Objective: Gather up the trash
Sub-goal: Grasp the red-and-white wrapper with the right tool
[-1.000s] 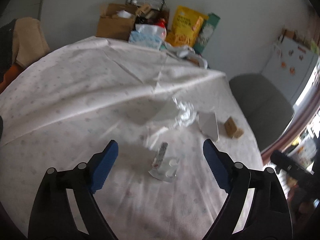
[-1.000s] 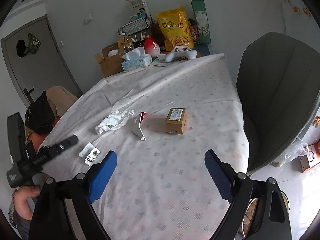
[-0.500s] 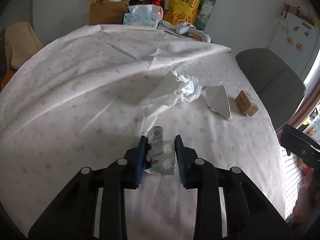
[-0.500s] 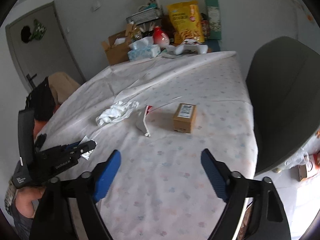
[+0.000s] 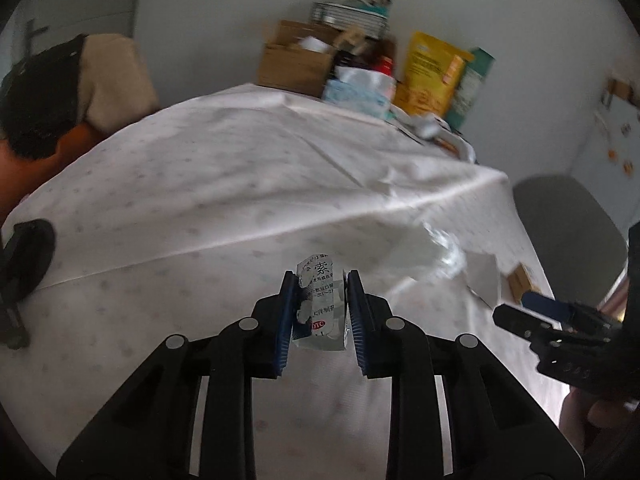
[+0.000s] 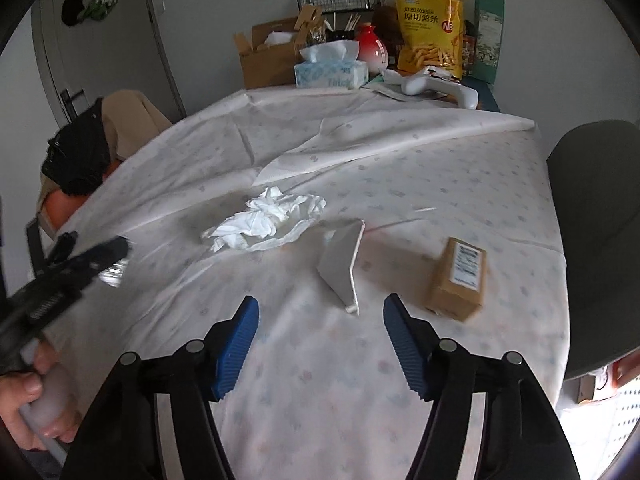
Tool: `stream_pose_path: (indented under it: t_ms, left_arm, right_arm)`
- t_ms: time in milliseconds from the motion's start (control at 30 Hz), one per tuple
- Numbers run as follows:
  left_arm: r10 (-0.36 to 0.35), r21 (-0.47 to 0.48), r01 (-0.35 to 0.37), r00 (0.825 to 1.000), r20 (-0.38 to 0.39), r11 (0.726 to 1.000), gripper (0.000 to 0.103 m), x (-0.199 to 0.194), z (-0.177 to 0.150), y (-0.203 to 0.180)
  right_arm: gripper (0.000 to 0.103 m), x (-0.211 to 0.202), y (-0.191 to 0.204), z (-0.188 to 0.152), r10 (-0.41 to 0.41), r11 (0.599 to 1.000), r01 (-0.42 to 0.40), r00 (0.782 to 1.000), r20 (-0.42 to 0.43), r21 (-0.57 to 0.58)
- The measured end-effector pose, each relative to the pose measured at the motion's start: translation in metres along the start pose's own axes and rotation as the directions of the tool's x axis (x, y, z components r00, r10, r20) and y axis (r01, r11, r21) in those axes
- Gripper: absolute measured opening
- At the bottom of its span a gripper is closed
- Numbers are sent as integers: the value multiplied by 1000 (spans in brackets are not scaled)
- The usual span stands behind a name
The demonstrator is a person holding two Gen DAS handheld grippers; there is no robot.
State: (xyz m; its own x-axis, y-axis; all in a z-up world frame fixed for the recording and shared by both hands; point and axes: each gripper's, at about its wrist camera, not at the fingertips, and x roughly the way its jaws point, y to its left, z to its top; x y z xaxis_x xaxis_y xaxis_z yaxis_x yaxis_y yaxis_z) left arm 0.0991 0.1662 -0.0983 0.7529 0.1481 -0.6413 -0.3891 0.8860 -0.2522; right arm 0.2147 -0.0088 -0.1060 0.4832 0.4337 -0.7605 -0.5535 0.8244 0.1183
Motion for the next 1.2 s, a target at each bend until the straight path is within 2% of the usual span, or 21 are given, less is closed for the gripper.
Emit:
stream_pose_path:
  t_ms: [267, 467, 567, 600, 633, 700, 900, 1200]
  left_arm:
    - [6, -53, -6, 1000, 4, 999, 27, 6, 0, 23]
    - [-5, -59, 5, 1000, -7, 998, 27, 9, -1, 24]
    - [-4, -55, 4, 1000, -6, 998, 27, 9, -1, 23]
    - [-5, -55, 4, 1000, -6, 999, 27, 8, -1, 23]
    - [-4, -54, 4, 1000, -5, 999, 27, 8, -1, 22]
    - [-6, -50, 6, 1000, -3, 999, 27, 7, -2, 20]
    - [-29, -32, 30, 1000, 10, 999, 27, 0, -2, 7]
    - [-108, 8, 108, 994, 25, 994, 27, -15, -3, -25]
  right_arm:
    - [63, 31, 10, 12, -47, 999, 47, 999, -20, -2]
    - [63, 44, 8, 18, -96, 995, 96, 995, -14, -4]
    - [45, 50, 5, 19, -98, 995, 98, 995, -22, 4]
    - [23, 49, 5, 19, -94, 996, 94, 995, -19, 3]
    - [9, 48, 5, 19, -82, 997, 82, 996, -22, 5]
    - [7, 45, 6, 19, -52, 999, 52, 998, -34, 8]
    - [6, 21, 11, 7, -12, 1000, 12, 1000, 2, -7]
    - [6, -36, 6, -19, 42, 999, -43, 996, 74, 10]
